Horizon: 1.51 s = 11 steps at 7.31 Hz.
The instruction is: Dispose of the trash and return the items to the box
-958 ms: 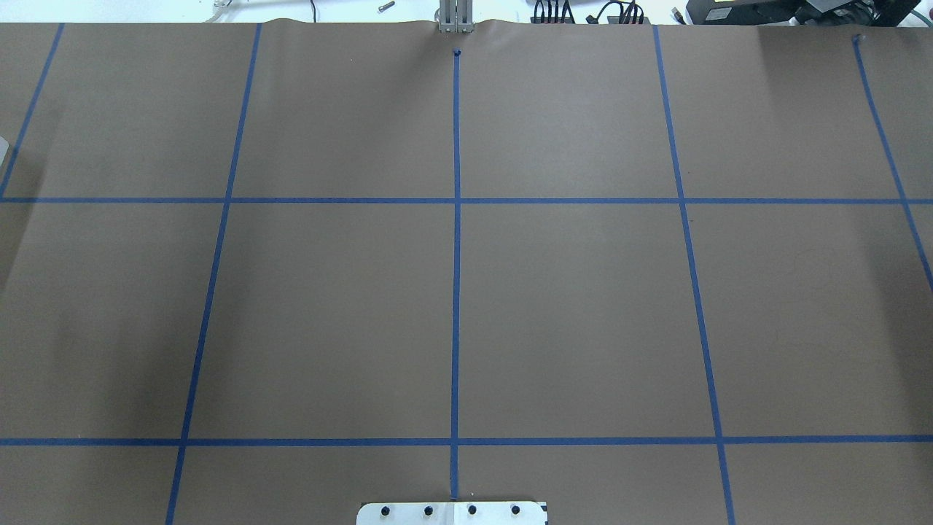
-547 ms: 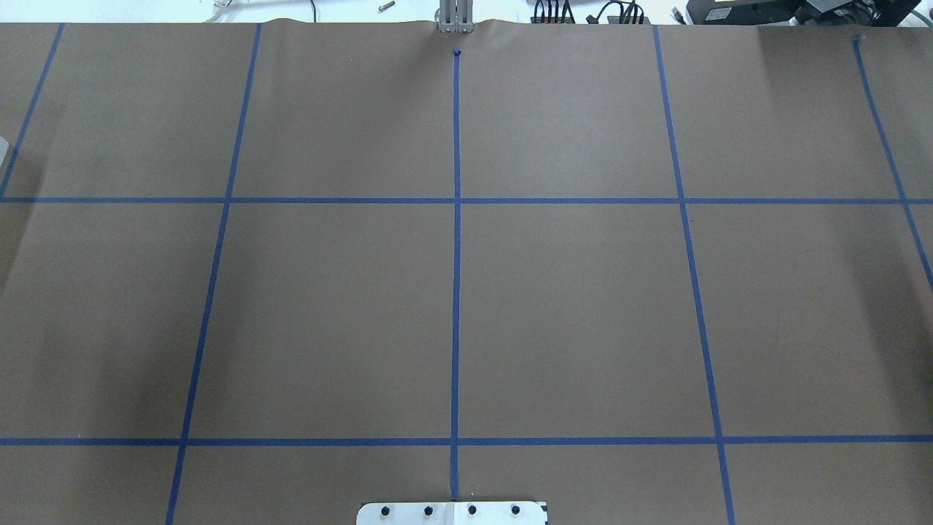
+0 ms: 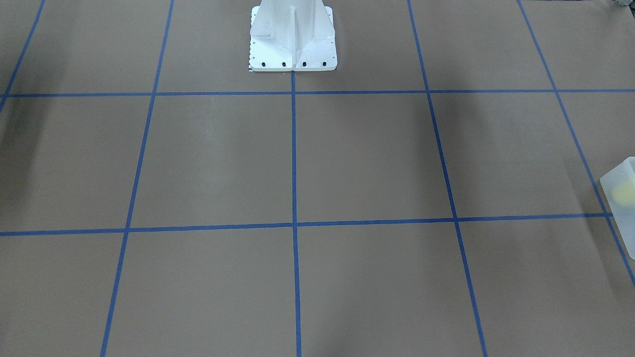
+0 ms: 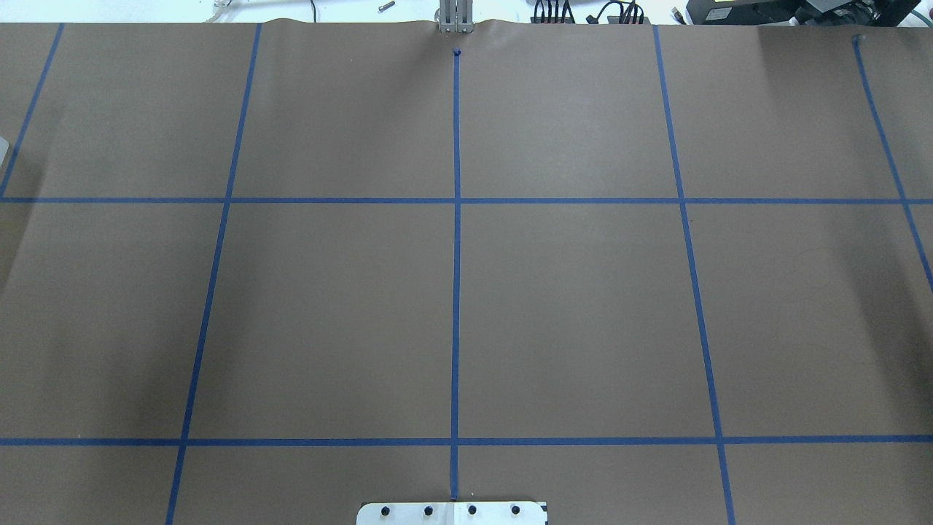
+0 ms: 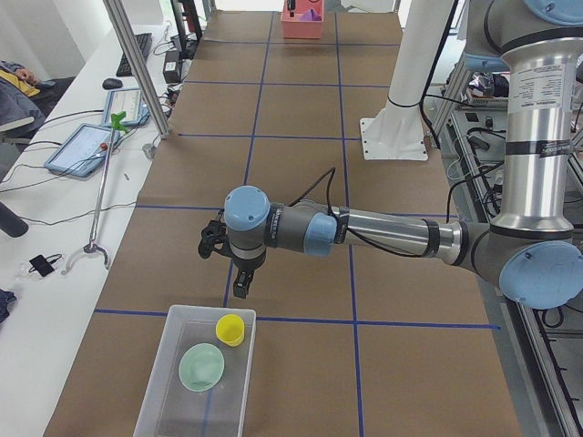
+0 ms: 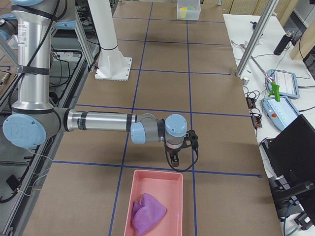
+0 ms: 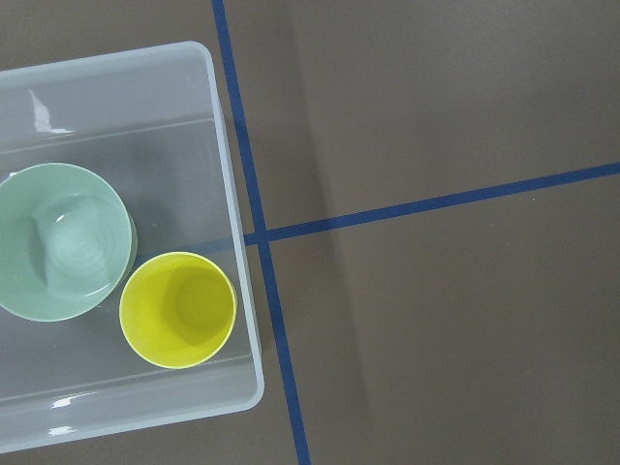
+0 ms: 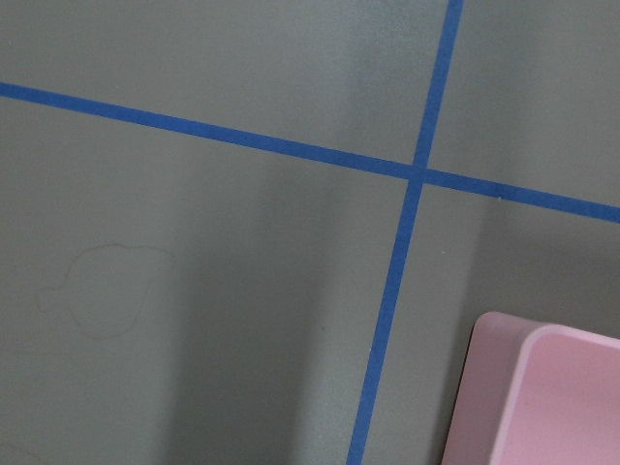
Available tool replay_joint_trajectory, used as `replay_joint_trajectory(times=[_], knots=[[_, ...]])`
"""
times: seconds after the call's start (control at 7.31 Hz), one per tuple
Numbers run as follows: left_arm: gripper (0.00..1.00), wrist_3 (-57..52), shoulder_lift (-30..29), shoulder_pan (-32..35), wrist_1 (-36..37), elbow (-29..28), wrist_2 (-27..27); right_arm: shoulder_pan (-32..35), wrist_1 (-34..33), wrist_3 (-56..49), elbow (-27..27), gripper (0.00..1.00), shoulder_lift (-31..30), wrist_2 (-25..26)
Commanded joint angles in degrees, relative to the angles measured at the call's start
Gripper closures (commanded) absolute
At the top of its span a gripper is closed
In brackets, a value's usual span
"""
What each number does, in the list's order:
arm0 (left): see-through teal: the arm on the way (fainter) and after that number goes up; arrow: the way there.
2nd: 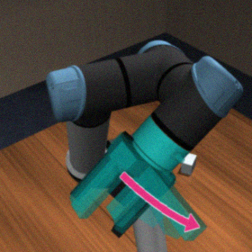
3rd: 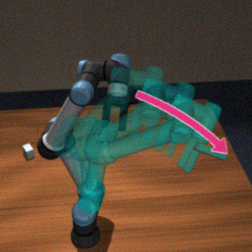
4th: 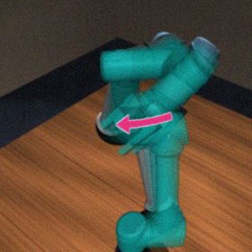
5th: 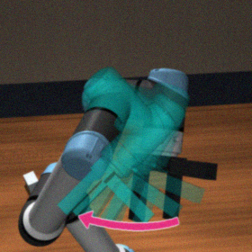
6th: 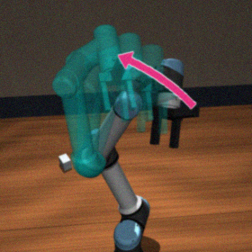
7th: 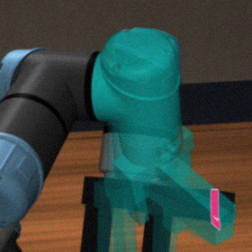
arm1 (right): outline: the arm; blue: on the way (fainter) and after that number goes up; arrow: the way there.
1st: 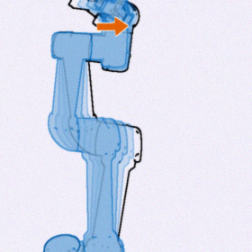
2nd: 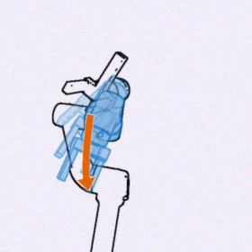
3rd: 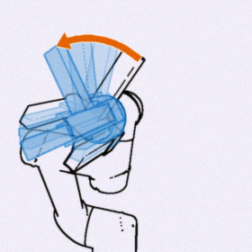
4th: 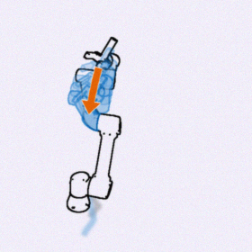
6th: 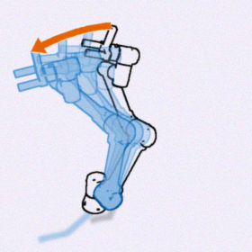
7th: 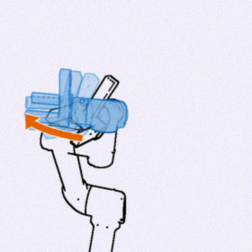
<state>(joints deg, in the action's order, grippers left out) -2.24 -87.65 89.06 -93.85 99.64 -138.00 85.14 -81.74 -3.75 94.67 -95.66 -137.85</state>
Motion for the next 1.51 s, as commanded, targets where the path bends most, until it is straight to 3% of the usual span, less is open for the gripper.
replay_joint_trajectory(times=[0.0, 0.68, 0.82, 1.09, 1.37], knots=[[0.02, 2.40, -0.32, -0.12, -0.01, -0.15, 0.10, -1.03, 1.31, -0.03, -0.10, 0.00, 0.03, 0.13], [0.02, 2.33, 0.92, -0.20, -3.60, 3.28, -0.70, -1.47, 1.23, -0.03, -0.54, 0.00, -0.05, 0.13], [0.02, 1.46, 1.17, -0.21, -5.88, 3.37, -0.69, -1.47, 1.23, -0.03, -0.54, 0.00, -0.05, 0.04], [0.02, 1.18, 8.42, -0.03, -20.85, 2.85, -0.69, -1.56, 1.23, -0.02, -0.45, 0.00, 0.03, 0.04], [0.02, 1.80, 8.38, -0.03, -21.55, 2.75, -0.17, -1.91, 1.23, -0.03, -0.54, 0.00, 0.12, 0.04]])
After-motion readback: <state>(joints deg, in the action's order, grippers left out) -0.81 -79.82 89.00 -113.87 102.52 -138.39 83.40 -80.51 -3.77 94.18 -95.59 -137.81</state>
